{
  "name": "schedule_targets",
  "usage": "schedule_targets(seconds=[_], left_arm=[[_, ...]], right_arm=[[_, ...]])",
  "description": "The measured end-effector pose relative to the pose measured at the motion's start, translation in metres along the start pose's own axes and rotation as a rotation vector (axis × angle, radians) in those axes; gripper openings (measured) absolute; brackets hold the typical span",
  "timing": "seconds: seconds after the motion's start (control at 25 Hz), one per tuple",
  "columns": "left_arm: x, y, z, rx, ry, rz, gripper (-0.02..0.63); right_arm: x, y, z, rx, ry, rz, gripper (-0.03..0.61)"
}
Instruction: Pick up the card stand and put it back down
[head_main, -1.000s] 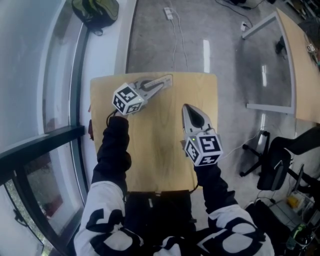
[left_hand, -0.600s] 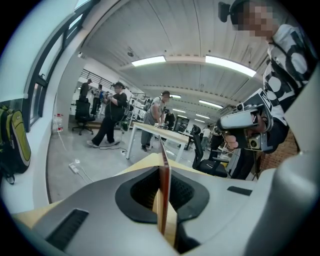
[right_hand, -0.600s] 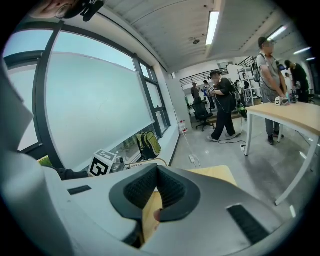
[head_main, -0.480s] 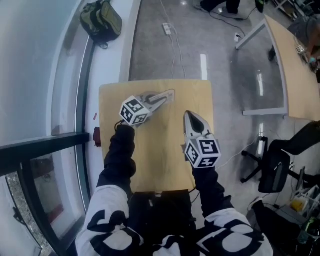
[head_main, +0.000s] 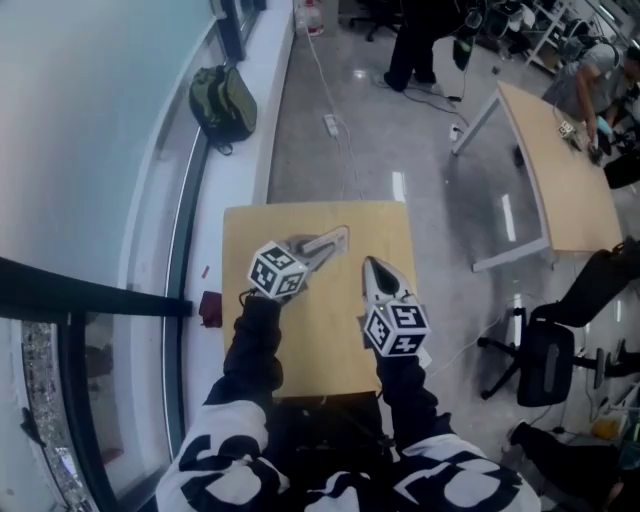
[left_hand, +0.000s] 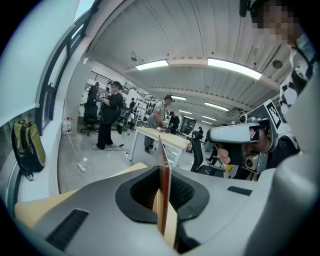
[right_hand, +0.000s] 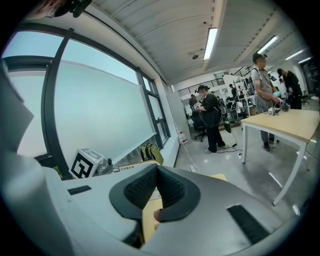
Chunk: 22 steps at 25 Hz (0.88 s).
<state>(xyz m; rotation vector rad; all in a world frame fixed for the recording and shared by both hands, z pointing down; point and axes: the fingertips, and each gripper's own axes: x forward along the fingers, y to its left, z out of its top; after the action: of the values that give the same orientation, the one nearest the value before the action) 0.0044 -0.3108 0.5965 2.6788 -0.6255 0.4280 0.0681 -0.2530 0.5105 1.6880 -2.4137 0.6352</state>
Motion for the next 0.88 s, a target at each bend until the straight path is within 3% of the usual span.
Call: schedule_targets(seconds=[0.24, 0.56, 0.88], left_arm=[[-0.05, -0.037, 0.025, 0.018, -0.002, 0.059, 0.023], [-0.101, -0.083, 0.063, 0.043, -0.12, 0.137, 0.023], [-0.152, -0.084, 0.085, 0.101, -0.224, 0.371, 0.023]], right_arm=[[-0.029, 0.032, 0.013, -0.017, -0.051, 0.007, 0.02], [-0.06, 0.061, 0.043, -0.051, -0.142, 0.026, 0.02], [-0.077, 0.085, 0.069, -0.078, -0.22, 0.037, 0.02]])
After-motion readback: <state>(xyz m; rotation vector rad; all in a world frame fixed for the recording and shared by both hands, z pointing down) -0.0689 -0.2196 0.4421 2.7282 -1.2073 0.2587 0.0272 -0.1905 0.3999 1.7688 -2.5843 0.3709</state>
